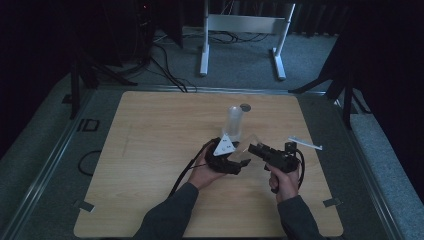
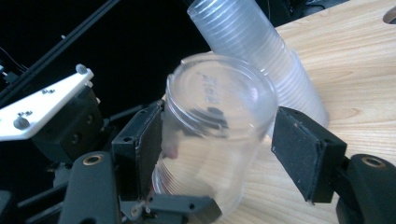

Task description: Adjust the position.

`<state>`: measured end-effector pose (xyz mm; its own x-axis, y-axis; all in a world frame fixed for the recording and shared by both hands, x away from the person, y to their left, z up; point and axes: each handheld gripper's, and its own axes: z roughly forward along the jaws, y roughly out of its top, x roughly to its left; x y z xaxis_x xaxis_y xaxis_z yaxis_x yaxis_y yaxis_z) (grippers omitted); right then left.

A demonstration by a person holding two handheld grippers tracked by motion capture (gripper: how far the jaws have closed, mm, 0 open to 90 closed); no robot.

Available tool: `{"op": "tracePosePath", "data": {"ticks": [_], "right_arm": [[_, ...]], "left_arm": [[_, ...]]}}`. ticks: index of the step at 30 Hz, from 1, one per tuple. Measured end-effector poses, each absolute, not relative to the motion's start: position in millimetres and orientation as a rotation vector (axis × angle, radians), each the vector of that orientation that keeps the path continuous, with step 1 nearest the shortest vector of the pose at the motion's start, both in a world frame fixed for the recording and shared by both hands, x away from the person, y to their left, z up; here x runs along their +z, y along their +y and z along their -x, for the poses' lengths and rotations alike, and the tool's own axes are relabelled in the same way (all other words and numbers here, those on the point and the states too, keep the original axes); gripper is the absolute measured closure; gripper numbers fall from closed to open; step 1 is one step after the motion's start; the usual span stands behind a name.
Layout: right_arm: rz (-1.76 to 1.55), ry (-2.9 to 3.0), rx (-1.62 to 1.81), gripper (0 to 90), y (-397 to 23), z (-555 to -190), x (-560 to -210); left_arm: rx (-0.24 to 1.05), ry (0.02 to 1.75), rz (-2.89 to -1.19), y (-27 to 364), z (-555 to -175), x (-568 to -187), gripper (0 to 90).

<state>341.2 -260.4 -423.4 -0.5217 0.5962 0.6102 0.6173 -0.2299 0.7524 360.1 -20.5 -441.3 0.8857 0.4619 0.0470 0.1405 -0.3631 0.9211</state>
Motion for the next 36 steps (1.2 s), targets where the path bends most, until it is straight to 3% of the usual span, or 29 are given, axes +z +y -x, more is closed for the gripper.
{"op": "tracePosePath", "data": {"ticks": [21, 36], "right_arm": [[1.407, -2.194, -1.809, 34.8, -270, -338, -421], [1.36, -2.42, -1.695, 41.7, -288, -348, -412]], "left_arm": [[0.343, 0.432, -2.002, -6, -368, -440, 28.4], [0.32, 0.401, -2.041, 1, -370, -433, 28.6]]}}
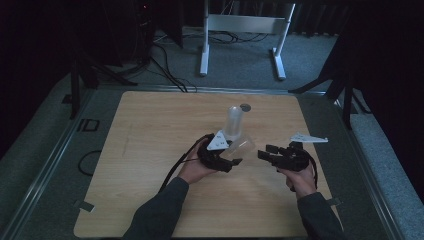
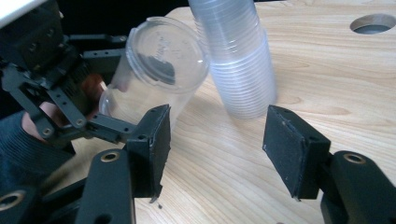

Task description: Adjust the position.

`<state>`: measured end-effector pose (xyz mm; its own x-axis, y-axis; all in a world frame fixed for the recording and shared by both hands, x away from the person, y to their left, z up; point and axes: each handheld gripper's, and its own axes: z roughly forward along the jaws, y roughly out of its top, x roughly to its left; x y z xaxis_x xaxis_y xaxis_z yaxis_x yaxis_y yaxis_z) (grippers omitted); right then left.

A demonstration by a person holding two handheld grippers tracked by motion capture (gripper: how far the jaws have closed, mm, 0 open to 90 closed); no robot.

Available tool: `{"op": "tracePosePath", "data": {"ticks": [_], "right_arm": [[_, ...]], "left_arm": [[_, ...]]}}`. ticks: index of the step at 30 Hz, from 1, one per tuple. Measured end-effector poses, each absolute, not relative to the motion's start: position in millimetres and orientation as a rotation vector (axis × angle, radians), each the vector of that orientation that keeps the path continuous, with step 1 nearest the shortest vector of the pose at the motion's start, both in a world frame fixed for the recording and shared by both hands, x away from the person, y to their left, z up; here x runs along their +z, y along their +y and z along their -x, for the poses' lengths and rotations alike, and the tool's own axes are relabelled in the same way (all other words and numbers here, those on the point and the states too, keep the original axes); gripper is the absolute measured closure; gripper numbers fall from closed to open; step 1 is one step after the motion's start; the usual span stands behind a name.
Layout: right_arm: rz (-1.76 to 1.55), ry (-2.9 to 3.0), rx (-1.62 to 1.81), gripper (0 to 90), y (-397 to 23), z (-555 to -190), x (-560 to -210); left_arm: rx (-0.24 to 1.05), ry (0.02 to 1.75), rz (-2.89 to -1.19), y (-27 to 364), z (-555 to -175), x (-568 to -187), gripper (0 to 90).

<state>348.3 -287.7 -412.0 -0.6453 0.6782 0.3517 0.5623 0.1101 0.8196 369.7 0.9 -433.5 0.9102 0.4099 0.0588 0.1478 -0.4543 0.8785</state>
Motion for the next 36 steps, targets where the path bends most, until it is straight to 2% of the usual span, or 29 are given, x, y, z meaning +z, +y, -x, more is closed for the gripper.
{"op": "tracePosePath", "data": {"ticks": [13, 17, 23, 36], "right_arm": [[-1.163, 2.393, 1.367, 43.8, -287, -356, -400], [-1.157, 2.425, 1.312, 39.9, -287, -358, -394], [-1.084, 2.465, 1.199, 39.4, -283, -358, -385], [-0.946, 2.556, 1.0, 43.3, -273, -362, -375]], "left_arm": [[0.301, 0.384, -2.073, 5, -372, -432, 28.6], [0.296, 0.375, -2.084, 5, -372, -431, 28.6], [0.292, 0.359, -2.098, 4, -373, -430, 28.6], [0.264, 0.331, -2.143, 5, -374, -431, 28.9]]}}
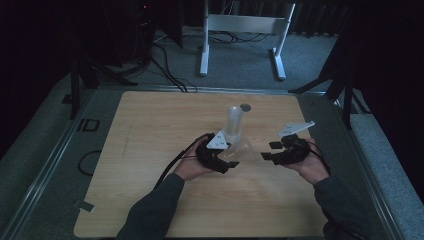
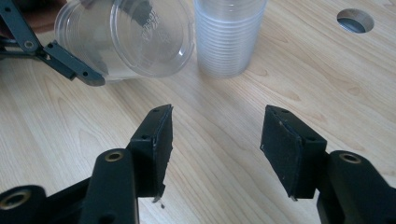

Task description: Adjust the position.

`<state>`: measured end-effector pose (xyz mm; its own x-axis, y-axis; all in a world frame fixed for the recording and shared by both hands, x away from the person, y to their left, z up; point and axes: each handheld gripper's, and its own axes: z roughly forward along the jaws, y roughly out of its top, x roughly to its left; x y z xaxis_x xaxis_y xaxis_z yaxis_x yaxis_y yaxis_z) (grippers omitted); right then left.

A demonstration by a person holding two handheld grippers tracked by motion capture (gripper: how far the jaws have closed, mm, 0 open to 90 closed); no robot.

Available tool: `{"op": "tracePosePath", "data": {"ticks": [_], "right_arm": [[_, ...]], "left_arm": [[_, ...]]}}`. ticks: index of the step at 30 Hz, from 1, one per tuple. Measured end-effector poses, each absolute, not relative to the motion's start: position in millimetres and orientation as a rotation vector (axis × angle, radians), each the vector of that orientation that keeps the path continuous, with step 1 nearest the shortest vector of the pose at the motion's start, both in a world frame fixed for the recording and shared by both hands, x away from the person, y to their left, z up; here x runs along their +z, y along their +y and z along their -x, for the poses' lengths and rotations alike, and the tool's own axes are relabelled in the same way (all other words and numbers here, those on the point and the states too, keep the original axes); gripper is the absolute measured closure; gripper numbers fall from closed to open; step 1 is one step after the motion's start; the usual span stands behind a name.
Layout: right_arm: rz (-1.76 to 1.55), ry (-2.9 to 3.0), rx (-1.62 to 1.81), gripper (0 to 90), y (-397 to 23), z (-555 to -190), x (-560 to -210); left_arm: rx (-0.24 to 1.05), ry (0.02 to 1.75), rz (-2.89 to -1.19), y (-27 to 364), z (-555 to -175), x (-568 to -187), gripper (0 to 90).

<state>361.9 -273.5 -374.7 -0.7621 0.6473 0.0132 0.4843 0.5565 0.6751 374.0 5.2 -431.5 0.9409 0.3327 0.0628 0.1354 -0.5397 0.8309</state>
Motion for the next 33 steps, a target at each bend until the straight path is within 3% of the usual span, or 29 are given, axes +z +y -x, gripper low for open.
{"op": "tracePosePath", "data": {"ticks": [33], "right_arm": [[-0.651, 2.761, 0.782, 42.6, -252, -363, -364]], "left_arm": [[0.194, 0.197, -2.314, -5, -377, -424, 29.3]]}}
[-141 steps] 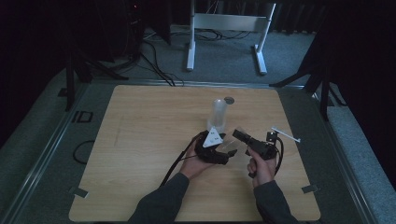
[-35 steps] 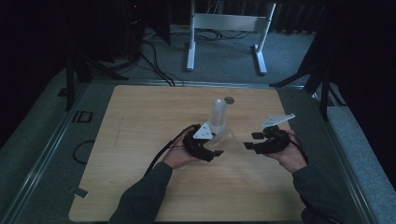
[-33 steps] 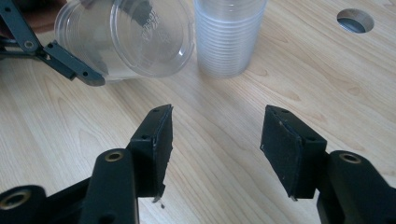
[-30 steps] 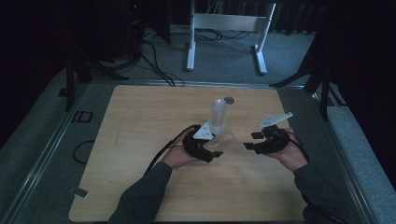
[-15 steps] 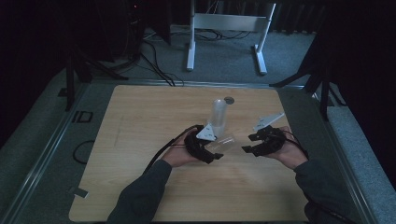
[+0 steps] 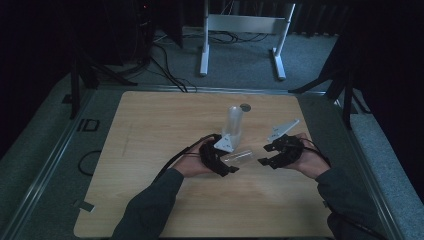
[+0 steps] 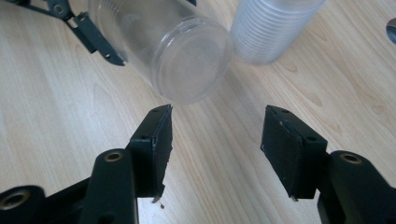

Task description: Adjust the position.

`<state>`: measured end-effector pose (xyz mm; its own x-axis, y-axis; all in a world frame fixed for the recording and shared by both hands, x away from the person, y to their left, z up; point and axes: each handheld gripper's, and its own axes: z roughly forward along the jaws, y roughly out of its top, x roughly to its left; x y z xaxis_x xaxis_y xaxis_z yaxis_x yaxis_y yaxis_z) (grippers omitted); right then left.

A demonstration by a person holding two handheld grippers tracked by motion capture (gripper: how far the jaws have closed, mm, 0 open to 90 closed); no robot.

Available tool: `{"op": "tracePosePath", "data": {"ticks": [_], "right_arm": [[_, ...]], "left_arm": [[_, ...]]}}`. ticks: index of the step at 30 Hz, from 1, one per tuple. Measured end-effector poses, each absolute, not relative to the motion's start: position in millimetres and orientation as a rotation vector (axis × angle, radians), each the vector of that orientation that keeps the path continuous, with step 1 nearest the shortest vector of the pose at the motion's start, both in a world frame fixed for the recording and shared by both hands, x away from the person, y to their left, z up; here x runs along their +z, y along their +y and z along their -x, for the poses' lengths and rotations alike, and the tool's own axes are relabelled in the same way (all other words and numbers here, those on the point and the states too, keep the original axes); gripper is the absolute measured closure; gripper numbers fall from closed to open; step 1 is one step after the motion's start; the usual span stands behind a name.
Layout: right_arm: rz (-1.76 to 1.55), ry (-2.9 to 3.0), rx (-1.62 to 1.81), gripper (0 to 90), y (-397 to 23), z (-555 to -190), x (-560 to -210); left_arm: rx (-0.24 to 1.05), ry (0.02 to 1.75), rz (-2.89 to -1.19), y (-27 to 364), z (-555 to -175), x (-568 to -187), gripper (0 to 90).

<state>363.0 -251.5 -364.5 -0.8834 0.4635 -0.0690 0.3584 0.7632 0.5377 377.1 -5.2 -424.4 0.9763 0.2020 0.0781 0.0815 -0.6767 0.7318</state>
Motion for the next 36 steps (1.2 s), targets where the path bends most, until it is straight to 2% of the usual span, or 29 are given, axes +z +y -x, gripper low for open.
{"op": "tracePosePath", "data": {"ticks": [36], "right_arm": [[-0.427, 2.937, 0.561, 38.4, -232, -366, -362]], "left_arm": [[0.241, 0.05, -2.464, -18, -371, -426, 29.6]]}}
